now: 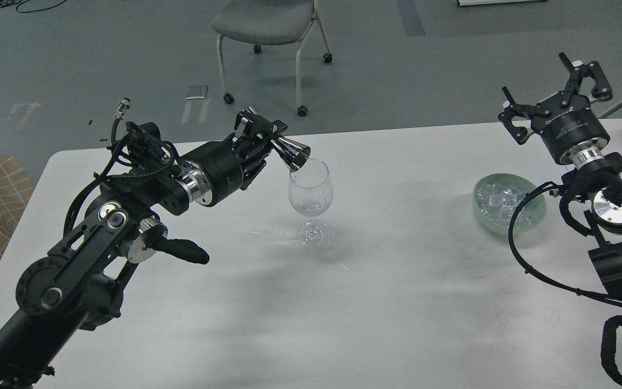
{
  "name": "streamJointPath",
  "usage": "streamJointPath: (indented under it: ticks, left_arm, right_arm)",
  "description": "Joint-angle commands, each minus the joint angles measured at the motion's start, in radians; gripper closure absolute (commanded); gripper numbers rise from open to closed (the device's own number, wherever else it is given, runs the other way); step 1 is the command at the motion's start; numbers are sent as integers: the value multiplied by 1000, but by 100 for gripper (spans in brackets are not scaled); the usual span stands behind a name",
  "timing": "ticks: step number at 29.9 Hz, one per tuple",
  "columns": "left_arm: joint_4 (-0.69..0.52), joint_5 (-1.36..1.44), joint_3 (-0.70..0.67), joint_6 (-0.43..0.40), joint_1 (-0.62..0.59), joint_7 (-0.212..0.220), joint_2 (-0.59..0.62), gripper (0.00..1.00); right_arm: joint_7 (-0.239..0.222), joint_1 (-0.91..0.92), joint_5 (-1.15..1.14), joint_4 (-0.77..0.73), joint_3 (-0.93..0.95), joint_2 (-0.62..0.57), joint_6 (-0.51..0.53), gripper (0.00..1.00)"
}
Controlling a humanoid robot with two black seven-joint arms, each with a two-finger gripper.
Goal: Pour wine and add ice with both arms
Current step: 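Carry the jigger back and set it down near its start spot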
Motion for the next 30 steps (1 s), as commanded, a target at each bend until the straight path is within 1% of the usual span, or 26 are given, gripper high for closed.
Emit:
streamJointPath:
  ticks: [1,6,9,13,18,20,24,26,28,29,30]
  left_arm:
    - [0,-4,3,0,-6,2,3,100]
    - [-3,-16,-14,-1,-1,2,26,100]
    - [-6,-70,-55,0,2,9,29,100]
    - [-6,-266,-134,16,8,35,21,100]
    - [-5,-432,-233,55,11,41,23,100]
    - [1,-481,-261,59,13,41,23,100]
    - [61,-646,-374,55,58,38,29,100]
    - [87,-665,-401,52,75,32,30,100]
    - [157,-671,-450,49,109,21,29,100]
    - [173,-677,-467,49,121,21,26,100]
    - [194,-702,-511,49,147,20,21,100]
  right_arm:
    - [0,0,0,0,1,-5,0,0]
    - [0,0,0,-3,0,-6,0,0]
    - [0,0,0,-3,1,-6,0,0]
    - [0,2,0,-3,0,-6,-2,0]
    - [0,0,-2,-6,-2,-6,-2,0]
    - [0,0,-2,-6,-2,-6,-2,0]
    - [0,0,-3,-6,-3,-6,-2,0]
    - [-2,0,-3,-6,-3,-6,-2,0]
    - [-3,0,-5,-6,-5,-6,-2,0]
    - [-3,-1,-5,-6,-5,-6,-3,0]
    - [-3,-1,-5,-6,-6,-6,-6,0]
